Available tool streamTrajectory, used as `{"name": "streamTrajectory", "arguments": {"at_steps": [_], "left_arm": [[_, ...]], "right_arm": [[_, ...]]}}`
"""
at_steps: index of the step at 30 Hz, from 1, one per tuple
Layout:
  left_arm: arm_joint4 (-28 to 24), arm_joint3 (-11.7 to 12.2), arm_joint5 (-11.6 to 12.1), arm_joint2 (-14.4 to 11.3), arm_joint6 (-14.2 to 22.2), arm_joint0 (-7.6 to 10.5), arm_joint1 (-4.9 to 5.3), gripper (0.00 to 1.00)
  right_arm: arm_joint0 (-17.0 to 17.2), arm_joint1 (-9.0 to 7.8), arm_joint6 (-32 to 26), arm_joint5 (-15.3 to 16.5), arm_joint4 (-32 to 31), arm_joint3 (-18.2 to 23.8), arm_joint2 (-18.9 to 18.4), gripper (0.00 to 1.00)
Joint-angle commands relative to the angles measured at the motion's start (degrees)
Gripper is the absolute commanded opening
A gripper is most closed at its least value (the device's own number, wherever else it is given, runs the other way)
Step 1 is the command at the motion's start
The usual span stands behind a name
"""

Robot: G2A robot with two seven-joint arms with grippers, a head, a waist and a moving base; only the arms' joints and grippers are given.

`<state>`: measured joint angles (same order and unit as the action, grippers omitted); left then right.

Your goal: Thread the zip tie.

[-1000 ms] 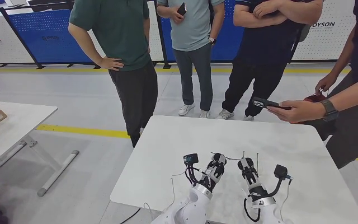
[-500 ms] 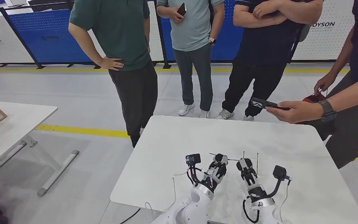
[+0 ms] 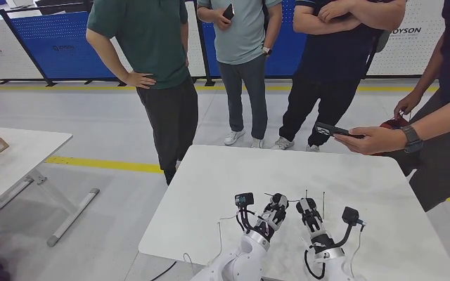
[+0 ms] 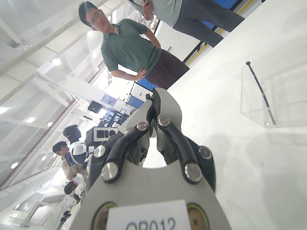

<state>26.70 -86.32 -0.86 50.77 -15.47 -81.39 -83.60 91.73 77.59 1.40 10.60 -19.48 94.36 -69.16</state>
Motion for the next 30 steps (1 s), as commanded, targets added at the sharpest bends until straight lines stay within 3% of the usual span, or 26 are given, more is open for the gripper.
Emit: {"name": "streamTrajectory", "arguments": {"at_steps": [1,7,12,25,30], "left_arm": [[-0.11,-0.13,0.28,0.08,0.20,-0.09,0.03,0.00],[-0.79,-0.67,1.47,0.48,0.73,-0.59,0.14,0.00],[0.25,-0.62,0.96,0.44,0.21,-0.66,0.15,0.00],[-0.38,-1.07,1.79,-0.10,1.01,-0.64,0.01,0.00],[0.39,-1.08,0.84,0.16,0.52,-0.72,0.05,0.00]], "right_arm": [[-0.09,0.01,-0.35,0.06,0.25,-0.09,0.05,0.00],[-0.08,0.05,-0.05,0.83,1.76,-0.15,-0.33,0.00],[0.45,0.01,0.17,2.12,2.48,0.22,-0.78,0.00],[0.45,-0.04,-0.65,1.26,2.05,0.42,-0.86,0.00],[0.75,-0.08,-0.34,0.93,1.65,0.54,-1.15,0.00]]}}
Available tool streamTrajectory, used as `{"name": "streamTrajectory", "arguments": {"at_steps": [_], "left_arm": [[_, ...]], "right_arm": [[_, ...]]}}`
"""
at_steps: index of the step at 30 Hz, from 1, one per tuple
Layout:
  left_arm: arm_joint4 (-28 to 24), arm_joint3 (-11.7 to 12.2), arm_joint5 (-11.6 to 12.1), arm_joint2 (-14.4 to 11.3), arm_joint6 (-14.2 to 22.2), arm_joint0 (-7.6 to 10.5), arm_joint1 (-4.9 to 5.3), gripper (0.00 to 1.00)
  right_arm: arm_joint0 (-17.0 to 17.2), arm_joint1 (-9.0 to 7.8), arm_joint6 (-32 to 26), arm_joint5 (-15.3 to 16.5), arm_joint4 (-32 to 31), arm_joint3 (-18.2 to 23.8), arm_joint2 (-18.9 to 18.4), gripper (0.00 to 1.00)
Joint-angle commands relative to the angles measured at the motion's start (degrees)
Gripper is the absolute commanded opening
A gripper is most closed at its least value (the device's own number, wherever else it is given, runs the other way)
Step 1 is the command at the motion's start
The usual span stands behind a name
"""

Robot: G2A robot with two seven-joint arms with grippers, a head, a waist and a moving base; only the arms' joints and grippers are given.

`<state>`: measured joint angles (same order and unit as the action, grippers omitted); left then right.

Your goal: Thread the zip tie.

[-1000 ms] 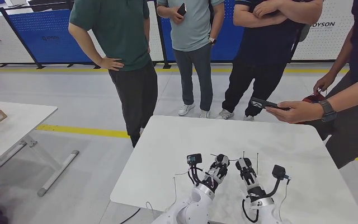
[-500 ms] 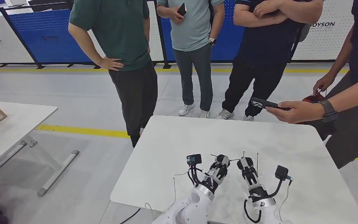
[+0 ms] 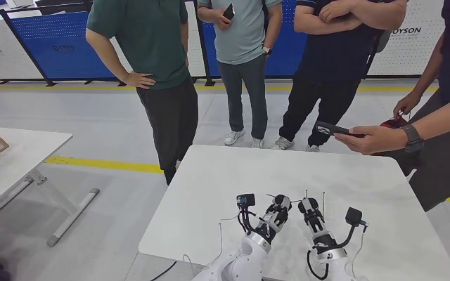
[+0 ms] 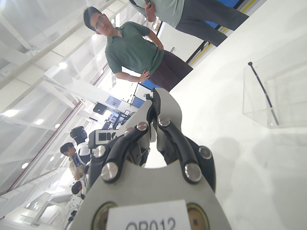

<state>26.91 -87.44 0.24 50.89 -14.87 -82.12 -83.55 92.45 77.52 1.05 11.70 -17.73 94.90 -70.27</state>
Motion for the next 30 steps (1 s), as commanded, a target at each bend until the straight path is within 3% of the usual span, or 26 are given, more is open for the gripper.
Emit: {"name": "streamTrajectory", "arguments": {"at_steps": [1,5,8,19,27,30], "left_arm": [[0.24,0.02,-0.42,0.04,-0.09,0.02,0.00,0.00],[0.76,-0.06,-0.86,0.05,-0.19,0.02,0.00,0.18],[1.03,-0.15,-1.06,0.06,-0.19,-0.02,0.01,0.20],[1.18,-0.70,-0.83,0.87,-1.03,-0.43,0.11,0.11],[1.21,-0.89,-0.85,1.40,-1.22,-0.69,0.18,0.11],[1.29,-0.87,-0.93,1.45,-1.20,-0.69,0.18,0.00]], "right_arm": [[0.05,-0.01,0.02,-0.26,-0.18,0.02,-0.06,0.00],[0.00,-0.01,0.02,-0.82,-0.51,-0.06,-0.06,0.00],[-0.16,0.02,0.11,-1.34,-0.92,-0.13,0.10,0.00],[-0.45,0.13,0.62,-2.69,-1.85,-0.37,0.48,0.00],[-0.46,0.17,0.70,-2.62,-1.83,-0.43,0.49,0.00],[-0.47,0.19,0.72,-2.54,-1.74,-0.48,0.50,0.00]]}}
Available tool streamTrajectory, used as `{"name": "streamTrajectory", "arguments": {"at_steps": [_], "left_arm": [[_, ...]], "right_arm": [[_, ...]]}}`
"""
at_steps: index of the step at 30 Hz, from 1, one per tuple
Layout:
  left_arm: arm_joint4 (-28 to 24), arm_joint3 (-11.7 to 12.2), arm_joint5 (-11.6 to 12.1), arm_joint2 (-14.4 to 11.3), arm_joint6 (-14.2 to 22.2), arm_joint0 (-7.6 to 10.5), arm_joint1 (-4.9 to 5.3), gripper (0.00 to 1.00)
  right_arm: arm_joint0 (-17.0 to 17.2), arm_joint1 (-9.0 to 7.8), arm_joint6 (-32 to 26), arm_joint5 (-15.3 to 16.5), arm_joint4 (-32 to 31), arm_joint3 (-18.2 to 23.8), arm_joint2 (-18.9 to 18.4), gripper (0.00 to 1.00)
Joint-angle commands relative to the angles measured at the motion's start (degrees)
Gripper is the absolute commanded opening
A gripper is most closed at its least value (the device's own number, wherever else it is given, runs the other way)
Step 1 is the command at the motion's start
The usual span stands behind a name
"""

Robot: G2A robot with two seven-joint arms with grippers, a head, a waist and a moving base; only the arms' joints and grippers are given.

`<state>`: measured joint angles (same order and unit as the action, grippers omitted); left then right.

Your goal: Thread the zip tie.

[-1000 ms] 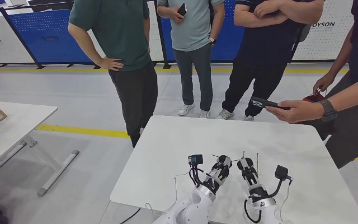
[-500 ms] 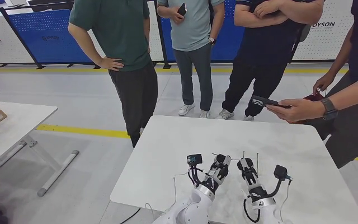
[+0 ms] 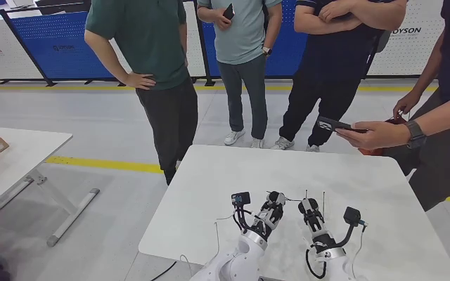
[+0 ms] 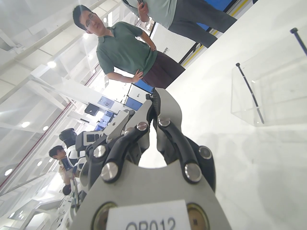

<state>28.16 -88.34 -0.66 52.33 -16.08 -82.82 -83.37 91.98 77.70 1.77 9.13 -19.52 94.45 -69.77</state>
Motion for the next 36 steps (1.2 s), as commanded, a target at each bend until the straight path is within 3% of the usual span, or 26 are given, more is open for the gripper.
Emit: {"name": "streamTrajectory", "arguments": {"at_steps": [1,19,20,21,22,23,31,36], "left_arm": [[0.02,0.08,-0.05,0.04,0.02,0.02,-0.01,0.00],[-0.29,0.40,-0.09,-0.18,0.99,0.35,-0.13,0.00],[-0.98,0.32,0.00,-0.13,1.10,0.28,-0.16,0.00],[-1.38,0.27,0.05,-0.10,1.16,0.26,-0.18,0.00],[-1.73,0.23,0.10,-0.08,1.15,0.25,-0.21,0.00],[-1.94,0.21,0.13,-0.08,1.11,0.26,-0.23,0.00],[-5.53,-0.23,-0.89,0.25,-0.30,0.29,-0.64,0.00],[-9.56,-0.95,-1.84,1.05,-0.16,0.16,-0.88,0.00]], "right_arm": [[-0.01,0.01,0.01,0.05,0.08,-0.04,0.00,0.00],[0.28,-0.07,-0.81,-0.61,-0.96,0.52,-0.31,0.00],[0.32,-0.08,-1.04,-0.59,-0.76,0.58,-0.32,0.11],[0.36,-0.09,-1.13,-0.59,-0.77,0.62,-0.34,0.37],[0.44,-0.09,-1.19,-0.44,-0.72,0.73,-0.34,0.75],[0.53,-0.11,-1.21,-0.34,-0.73,0.78,-0.38,1.00],[2.20,-0.30,-0.46,0.44,-0.88,1.60,-1.35,1.00],[2.81,-0.29,-0.36,-0.99,0.25,0.84,-1.75,1.00]]}}
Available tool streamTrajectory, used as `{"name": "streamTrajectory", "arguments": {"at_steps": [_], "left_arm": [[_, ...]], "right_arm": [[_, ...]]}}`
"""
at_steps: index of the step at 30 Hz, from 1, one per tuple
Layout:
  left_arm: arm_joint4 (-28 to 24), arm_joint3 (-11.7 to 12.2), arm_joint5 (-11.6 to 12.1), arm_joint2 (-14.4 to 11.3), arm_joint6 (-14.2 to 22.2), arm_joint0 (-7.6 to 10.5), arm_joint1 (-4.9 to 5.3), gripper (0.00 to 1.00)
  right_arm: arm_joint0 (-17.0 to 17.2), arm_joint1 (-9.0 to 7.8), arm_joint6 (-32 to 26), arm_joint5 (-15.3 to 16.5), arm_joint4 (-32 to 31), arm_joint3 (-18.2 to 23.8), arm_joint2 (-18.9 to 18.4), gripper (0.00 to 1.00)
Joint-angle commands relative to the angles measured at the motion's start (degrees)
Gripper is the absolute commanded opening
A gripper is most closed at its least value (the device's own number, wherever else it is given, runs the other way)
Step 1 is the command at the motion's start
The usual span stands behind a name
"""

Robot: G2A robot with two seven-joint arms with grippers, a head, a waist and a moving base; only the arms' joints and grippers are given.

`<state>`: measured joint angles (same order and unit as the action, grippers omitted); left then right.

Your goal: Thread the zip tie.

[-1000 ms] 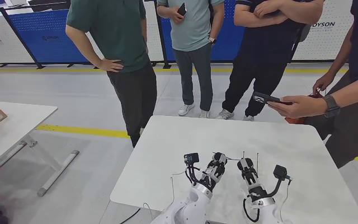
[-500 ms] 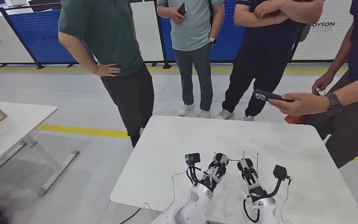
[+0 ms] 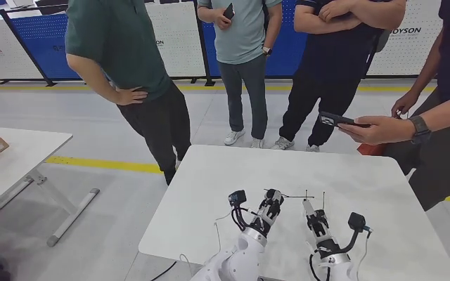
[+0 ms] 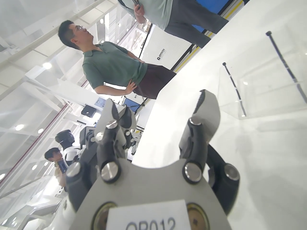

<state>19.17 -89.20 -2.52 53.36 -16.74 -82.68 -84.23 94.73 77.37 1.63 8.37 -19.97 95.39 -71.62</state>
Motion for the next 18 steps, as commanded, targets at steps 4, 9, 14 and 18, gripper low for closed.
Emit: {"name": "streamTrajectory", "arguments": {"at_steps": [4,9,14,18], "left_arm": [[-0.81,-0.12,0.14,0.02,1.17,0.06,0.00,0.00],[-1.08,-0.16,0.15,0.06,1.19,0.02,-0.01,0.00],[-8.07,-1.33,0.24,1.51,1.53,-0.60,-0.27,0.00],[-12.61,-2.68,0.16,2.69,3.19,-1.18,-0.27,0.00]], "right_arm": [[0.06,0.04,-0.23,-0.23,0.69,-0.10,0.10,1.00],[-0.09,0.00,-0.57,0.05,0.22,-0.08,0.12,1.00],[-1.13,-0.22,-0.09,-0.68,-5.14,-0.99,-0.12,1.00],[-2.36,-0.44,0.49,-0.82,-11.46,-2.55,0.09,1.00]]}}
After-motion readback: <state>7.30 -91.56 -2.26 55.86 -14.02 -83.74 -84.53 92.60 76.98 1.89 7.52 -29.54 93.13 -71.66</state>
